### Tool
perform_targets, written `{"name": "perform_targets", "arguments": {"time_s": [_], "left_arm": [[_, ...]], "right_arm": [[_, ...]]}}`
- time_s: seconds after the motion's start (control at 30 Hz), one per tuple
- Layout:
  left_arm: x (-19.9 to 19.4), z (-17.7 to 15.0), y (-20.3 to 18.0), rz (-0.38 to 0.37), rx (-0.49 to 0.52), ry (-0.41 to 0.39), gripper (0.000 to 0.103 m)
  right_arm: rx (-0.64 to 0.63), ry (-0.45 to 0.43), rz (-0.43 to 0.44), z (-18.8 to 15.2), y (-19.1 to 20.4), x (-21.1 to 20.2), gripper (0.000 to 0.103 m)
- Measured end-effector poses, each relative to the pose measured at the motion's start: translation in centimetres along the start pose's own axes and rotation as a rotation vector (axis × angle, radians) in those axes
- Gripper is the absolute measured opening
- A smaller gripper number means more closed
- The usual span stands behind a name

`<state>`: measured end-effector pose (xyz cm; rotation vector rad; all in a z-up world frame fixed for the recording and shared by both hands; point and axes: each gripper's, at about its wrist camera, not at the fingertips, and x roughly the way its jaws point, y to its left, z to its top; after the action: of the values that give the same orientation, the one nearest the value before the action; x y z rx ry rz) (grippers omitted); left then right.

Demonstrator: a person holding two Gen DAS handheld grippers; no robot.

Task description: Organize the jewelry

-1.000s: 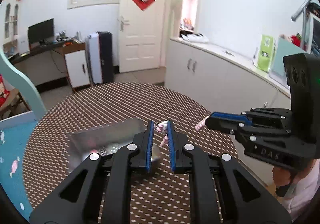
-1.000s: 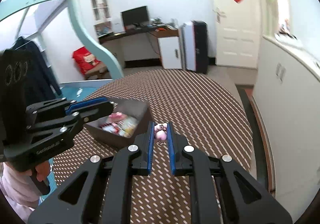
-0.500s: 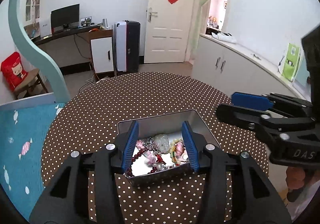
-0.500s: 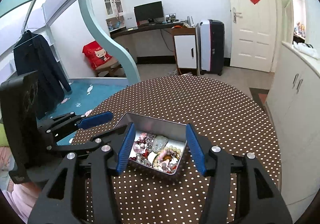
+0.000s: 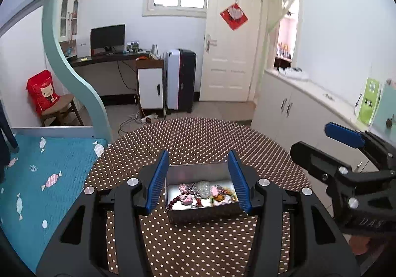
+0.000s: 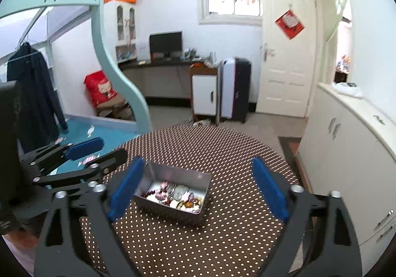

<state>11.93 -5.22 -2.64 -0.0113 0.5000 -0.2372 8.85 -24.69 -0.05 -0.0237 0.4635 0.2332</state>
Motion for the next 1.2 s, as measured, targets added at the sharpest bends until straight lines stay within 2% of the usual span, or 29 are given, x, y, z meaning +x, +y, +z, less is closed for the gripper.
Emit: {"name": "perform_targets", "arguments": {"time_s": [0.17, 0.37, 0.6, 1.2], "left_arm": [[-3.6, 0.4, -1.1, 0.021, 0.004, -0.053, 0.051], [-6.4, 0.3, -1.9, 0.049, 0.011, -0.082, 0.051], [-7.5, -0.1, -2.0, 0.059, 0.011, -0.087, 0.058], [-7.9, 0.0, -2.6, 0.104, 0.036, -0.086, 0.059]], "right_arm": [[0.003, -0.059, -0.066, 0.1, 0.2, -2.5, 0.096], [0.000, -0.071, -0.126, -0.4, 0.6, -4.0, 0.096], [-0.002, -0.078, -0.143, -1.2, 0.9, -5.0, 0.096], [0.005, -0.099, -0.161, -1.5, 1.1, -6.2, 0.096]]}}
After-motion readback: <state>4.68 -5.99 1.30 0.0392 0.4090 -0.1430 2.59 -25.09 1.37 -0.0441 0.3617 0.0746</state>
